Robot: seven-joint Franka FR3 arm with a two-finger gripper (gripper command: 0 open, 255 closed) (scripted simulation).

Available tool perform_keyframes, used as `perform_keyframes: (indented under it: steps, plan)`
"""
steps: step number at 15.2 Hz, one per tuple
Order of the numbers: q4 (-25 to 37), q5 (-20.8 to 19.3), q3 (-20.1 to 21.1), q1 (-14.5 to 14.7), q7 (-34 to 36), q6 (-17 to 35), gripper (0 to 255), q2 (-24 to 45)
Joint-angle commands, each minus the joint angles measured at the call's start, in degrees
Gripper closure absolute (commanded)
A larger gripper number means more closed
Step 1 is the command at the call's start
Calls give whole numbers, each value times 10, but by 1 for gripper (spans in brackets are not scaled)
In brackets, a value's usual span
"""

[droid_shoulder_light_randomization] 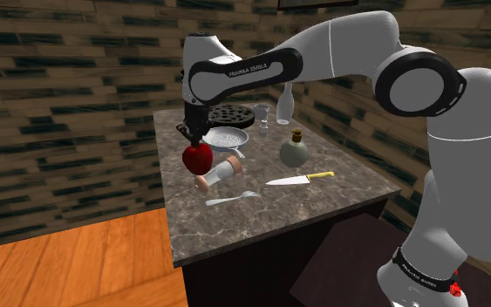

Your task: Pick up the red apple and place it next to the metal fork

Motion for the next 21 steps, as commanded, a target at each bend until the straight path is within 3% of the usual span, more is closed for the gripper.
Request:
perform_keyframes:
  steps: [1, 12, 13, 18, 21]
  plan:
    - [-12, 2, 2, 1, 0, -20, 255, 15]
    - [-28, 2, 1, 1, 1, 2, 255, 21]
    - [-29, 2, 1, 1, 1, 2, 0, 20]
    - [-28, 2, 1, 1, 1, 2, 0, 21]
    - [-1, 1, 1, 3, 1, -45, 0, 1]
